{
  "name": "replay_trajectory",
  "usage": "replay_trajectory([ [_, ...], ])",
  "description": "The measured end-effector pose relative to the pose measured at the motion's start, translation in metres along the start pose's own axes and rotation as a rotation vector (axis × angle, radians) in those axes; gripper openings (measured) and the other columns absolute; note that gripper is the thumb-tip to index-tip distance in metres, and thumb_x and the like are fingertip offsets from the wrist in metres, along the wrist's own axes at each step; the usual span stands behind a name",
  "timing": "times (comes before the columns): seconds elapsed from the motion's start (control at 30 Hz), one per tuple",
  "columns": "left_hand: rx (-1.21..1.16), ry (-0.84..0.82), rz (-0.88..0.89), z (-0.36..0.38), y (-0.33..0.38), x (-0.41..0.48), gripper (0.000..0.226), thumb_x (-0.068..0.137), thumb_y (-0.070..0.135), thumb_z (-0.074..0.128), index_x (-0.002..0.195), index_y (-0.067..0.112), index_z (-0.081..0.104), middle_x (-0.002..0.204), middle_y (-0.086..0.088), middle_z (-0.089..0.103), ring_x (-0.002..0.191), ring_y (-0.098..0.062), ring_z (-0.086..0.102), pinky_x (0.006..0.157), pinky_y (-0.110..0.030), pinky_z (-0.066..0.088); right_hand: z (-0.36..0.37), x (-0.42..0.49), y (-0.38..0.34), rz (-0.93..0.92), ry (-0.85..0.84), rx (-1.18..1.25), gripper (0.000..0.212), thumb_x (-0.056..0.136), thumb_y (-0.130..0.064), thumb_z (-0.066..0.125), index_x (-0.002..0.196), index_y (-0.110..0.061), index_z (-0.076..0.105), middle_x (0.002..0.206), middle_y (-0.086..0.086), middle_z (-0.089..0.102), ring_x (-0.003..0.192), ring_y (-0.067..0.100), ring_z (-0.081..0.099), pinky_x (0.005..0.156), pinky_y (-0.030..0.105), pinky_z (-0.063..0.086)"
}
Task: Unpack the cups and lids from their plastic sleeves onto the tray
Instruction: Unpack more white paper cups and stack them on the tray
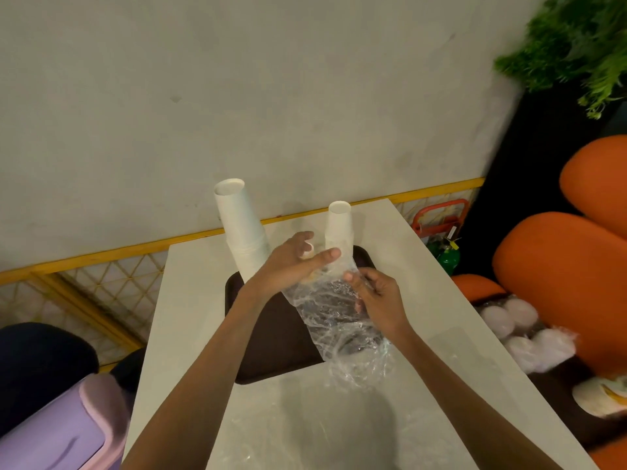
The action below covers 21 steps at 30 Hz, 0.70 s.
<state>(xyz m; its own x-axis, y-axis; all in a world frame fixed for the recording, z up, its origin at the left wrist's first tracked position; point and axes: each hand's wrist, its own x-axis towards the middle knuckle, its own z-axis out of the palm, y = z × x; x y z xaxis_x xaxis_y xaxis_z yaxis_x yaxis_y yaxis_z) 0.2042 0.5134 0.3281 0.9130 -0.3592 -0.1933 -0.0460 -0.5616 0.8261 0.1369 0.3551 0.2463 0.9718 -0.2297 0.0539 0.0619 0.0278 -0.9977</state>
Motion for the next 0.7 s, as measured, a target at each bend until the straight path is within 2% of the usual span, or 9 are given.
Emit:
replay_trajectory([
  [0.07,0.097,-0.053,0.049,0.009,0.001,0.001,0.058,0.076,0.057,0.065,0.122,0.024,0.053,0.096,0.012,0.058,0.092,-0.005,0.056,0.078,-0.02,0.044,0.0,-0.003,0.001,-0.012,-0.013,-0.006,0.01,0.087,-0.025,0.064,0.089,-0.017,0.07,0.057,-0.002,0.056,0.042,0.009,0.046,0.04,0.019,0.04],
  [0.17,0.105,0.099,0.193,0.014,0.001,0.011,0.013,0.091,0.022,0.062,0.09,0.009,0.067,0.078,0.008,0.063,0.061,0.005,0.054,0.06,-0.013,0.039,-0.007,-0.007,0.002,-0.041,-0.037,-0.042,0.012,0.088,-0.023,0.063,0.082,-0.015,0.071,0.054,0.001,0.055,0.039,0.009,0.045,0.04,0.02,0.04],
  [0.3,-0.114,0.397,0.254,-0.008,0.011,0.023,0.019,0.094,0.004,0.052,0.078,0.01,0.059,0.095,-0.002,0.066,0.068,0.004,0.055,0.062,-0.007,0.04,-0.02,-0.01,0.008,-0.075,0.015,-0.061,0.02,0.09,-0.021,0.06,0.077,-0.009,0.071,0.057,0.027,0.054,0.034,0.007,0.042,0.038,0.017,0.034],
  [0.37,-0.078,0.269,0.213,-0.009,0.015,0.022,0.013,0.09,0.028,0.063,0.082,0.019,0.06,0.095,0.004,0.066,0.072,0.002,0.057,0.066,-0.017,0.042,-0.024,-0.013,0.008,-0.097,0.023,-0.056,0.024,0.087,-0.025,0.06,0.077,-0.007,0.071,0.059,0.034,0.051,0.033,0.007,0.042,0.038,0.016,0.034],
  [0.47,-0.001,-0.057,-0.002,0.01,0.019,0.013,0.064,0.065,0.071,0.068,0.11,0.027,0.056,0.103,0.009,0.063,0.094,-0.005,0.06,0.071,-0.023,0.046,-0.024,-0.015,0.004,-0.12,-0.006,-0.034,0.024,0.087,-0.025,0.06,0.074,-0.008,0.07,0.055,0.027,0.051,0.033,0.008,0.042,0.038,0.017,0.033],
  [0.5,0.037,-0.113,-0.03,0.018,0.02,0.011,0.065,0.067,0.069,0.069,0.114,0.026,0.054,0.101,0.009,0.063,0.091,-0.005,0.06,0.066,-0.021,0.045,-0.024,-0.015,0.003,-0.12,-0.018,-0.03,0.023,0.088,-0.023,0.06,0.073,-0.009,0.07,0.052,0.019,0.052,0.033,0.008,0.042,0.037,0.018,0.033],
  [0.57,0.085,-0.117,0.026,0.03,0.02,0.012,0.035,0.082,0.043,0.07,0.105,0.018,0.06,0.083,0.006,0.062,0.07,-0.002,0.058,0.056,-0.017,0.039,-0.027,-0.015,0.002,-0.113,-0.032,-0.026,0.022,0.09,-0.019,0.06,0.072,-0.011,0.07,0.046,0.001,0.05,0.033,0.008,0.041,0.038,0.018,0.033],
  [0.63,-0.026,-0.02,0.073,0.032,0.029,0.011,0.008,0.089,0.017,0.065,0.086,0.01,0.064,0.067,0.0,0.061,0.05,0.001,0.054,0.051,-0.015,0.039,-0.033,-0.014,0.001,-0.1,-0.04,-0.016,0.022,0.091,-0.016,0.059,0.073,-0.01,0.07,0.049,0.003,0.054,0.033,0.007,0.04,0.038,0.018,0.033],
  [0.7,-0.166,0.134,0.088,0.025,0.036,0.012,0.013,0.092,0.006,0.058,0.079,0.007,0.061,0.061,-0.003,0.058,0.042,0.001,0.053,0.047,-0.015,0.042,-0.04,-0.015,0.001,-0.092,-0.039,-0.014,0.024,0.092,-0.016,0.058,0.071,-0.011,0.069,0.048,0.004,0.054,0.034,0.006,0.04,0.039,0.018,0.034],
])
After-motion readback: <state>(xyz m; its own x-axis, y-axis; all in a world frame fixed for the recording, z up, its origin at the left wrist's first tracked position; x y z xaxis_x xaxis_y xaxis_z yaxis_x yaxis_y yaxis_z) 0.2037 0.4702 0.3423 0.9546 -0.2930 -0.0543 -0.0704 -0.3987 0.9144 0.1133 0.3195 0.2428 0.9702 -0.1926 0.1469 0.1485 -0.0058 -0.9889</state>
